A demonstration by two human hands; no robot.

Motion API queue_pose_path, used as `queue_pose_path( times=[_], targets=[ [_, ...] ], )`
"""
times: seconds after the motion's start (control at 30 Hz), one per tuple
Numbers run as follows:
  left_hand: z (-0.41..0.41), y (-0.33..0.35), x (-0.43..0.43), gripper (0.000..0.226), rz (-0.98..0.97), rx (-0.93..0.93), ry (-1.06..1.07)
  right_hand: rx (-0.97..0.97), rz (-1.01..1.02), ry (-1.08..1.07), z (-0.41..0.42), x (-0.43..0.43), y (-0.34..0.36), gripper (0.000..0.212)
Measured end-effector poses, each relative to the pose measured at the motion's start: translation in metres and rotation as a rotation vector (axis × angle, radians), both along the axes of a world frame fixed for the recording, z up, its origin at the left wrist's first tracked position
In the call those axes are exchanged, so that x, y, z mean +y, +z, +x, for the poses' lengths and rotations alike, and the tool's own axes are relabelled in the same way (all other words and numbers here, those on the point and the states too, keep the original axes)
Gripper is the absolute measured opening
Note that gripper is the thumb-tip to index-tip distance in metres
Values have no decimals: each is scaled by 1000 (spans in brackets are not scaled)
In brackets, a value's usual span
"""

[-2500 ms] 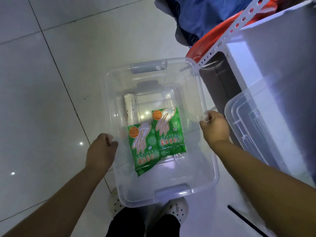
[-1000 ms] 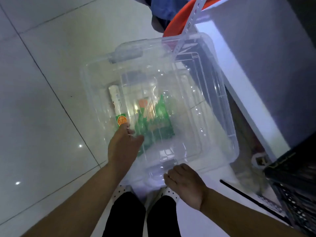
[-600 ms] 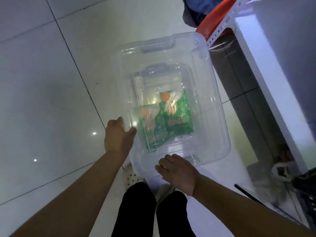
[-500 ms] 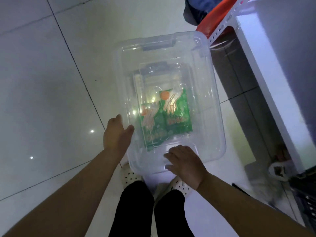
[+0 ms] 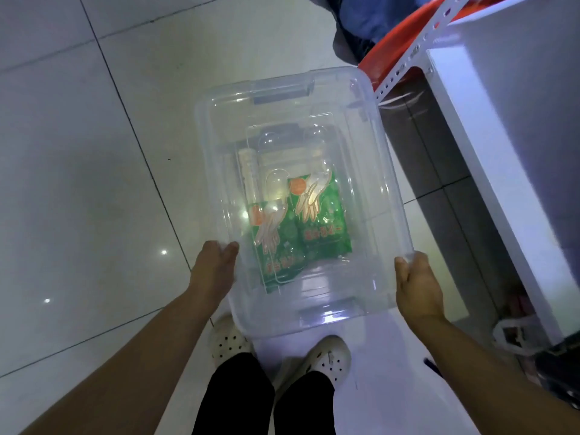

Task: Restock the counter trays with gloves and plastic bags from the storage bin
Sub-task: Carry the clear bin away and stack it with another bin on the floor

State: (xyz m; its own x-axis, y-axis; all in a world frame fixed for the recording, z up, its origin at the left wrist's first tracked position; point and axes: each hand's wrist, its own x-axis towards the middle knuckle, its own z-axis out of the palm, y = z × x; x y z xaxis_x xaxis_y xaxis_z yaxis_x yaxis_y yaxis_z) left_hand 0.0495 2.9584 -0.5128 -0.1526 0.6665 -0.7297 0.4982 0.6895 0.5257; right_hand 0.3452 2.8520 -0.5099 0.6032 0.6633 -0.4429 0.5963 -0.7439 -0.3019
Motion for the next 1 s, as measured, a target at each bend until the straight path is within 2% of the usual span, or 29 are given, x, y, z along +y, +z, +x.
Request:
queue_pose_path(
  times=[0.13,0.2,0.27,0.37,0.43,0.53,0.6,0.67,0.77,0.8,0.87,0.93,1.0],
  targets=[
    [19,5,-4,36,-95,-154,226,69,67,4,23,27,4,31],
    [32,3,-7,34,-120,-173,300,148,98,-83,35,41,6,30],
    [47,1,-13,29,-120,-171,350,217,104,-241,42,49,7,37],
    [69,-2,-28,26,-128,-168,428,285,143,-512,38,38,7,59],
    [80,-3,-37,30,-164,-149,406,342,174,-679,27,21,8,66],
    [95,1,-45,32,-155,-51,354,539,72,-919,11,-2,4,83],
    [100,8,-47,57,-58,144,221,657,51,-1006,1,-14,0,86],
    [102,18,-48,77,231,228,-31,693,69,-1032,-6,-22,-4,82],
    [104,19,-46,76,599,352,-603,567,65,-928,-13,-28,-7,63],
    [105,17,-44,74,624,381,-786,490,66,-890,-15,-28,-7,57],
    [107,13,-45,75,526,417,-1054,331,91,-849,-18,-26,-4,49],
    [107,10,-45,79,453,411,-1109,249,124,-865,-23,-22,-2,46],
    [107,10,-44,80,466,384,-1088,191,113,-888,-27,-17,-1,44]
  ],
)
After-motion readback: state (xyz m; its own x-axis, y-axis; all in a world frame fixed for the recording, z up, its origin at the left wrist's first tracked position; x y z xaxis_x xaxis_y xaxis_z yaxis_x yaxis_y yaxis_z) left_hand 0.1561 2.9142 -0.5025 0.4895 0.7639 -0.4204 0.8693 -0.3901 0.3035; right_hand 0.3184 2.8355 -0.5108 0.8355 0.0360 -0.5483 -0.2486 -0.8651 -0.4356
